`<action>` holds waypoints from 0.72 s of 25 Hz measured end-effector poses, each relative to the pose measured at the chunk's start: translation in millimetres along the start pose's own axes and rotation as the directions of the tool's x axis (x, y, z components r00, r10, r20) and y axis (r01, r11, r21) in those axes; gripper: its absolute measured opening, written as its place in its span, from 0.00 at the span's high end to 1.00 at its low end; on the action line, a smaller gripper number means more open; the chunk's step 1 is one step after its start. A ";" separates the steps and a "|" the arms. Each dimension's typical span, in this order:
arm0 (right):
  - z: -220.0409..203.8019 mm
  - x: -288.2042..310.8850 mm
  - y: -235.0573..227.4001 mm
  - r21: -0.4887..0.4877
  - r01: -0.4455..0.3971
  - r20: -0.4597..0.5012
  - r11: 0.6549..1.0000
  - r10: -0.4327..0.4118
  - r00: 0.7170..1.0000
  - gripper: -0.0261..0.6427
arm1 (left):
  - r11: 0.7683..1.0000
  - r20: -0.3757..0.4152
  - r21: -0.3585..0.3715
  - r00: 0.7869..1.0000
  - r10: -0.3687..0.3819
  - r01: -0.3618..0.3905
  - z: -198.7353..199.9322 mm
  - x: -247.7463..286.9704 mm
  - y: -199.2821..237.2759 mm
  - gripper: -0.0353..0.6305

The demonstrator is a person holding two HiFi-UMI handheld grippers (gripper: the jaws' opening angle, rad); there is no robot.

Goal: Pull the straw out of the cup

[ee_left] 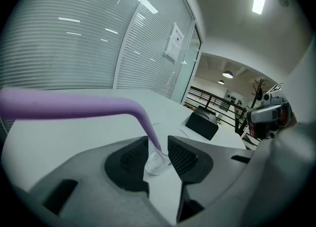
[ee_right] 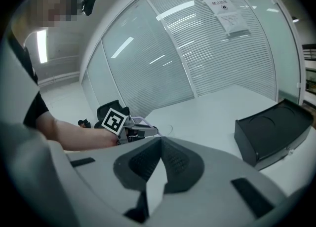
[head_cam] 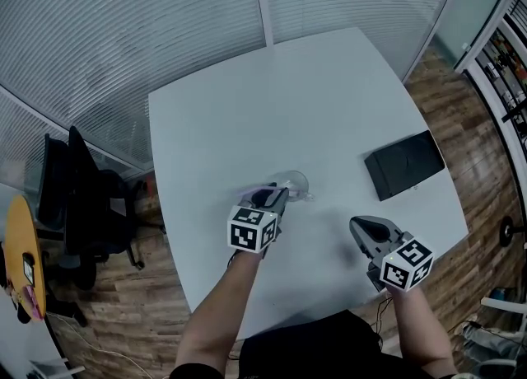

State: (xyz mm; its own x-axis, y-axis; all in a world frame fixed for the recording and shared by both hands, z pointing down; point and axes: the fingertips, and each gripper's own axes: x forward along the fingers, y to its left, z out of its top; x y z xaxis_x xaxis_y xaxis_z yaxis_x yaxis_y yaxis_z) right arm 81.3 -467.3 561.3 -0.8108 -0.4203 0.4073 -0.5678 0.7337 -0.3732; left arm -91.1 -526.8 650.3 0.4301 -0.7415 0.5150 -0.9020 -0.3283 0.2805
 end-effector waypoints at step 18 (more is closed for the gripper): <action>14.9 -11.4 52.8 -0.045 0.007 0.052 0.999 -0.005 0.999 0.95 | 0.997 0.101 0.078 0.995 -0.010 0.002 41.9 -77.1 -17.5 0.89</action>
State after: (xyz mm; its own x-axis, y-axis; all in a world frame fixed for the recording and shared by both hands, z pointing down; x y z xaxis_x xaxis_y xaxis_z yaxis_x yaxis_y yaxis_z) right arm 58.4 -431.7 524.6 -0.8144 -0.4512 0.3649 -0.5667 0.7538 -0.3326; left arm -110.1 -488.4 571.8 0.4325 -0.7938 0.4277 -0.9016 -0.3741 0.2173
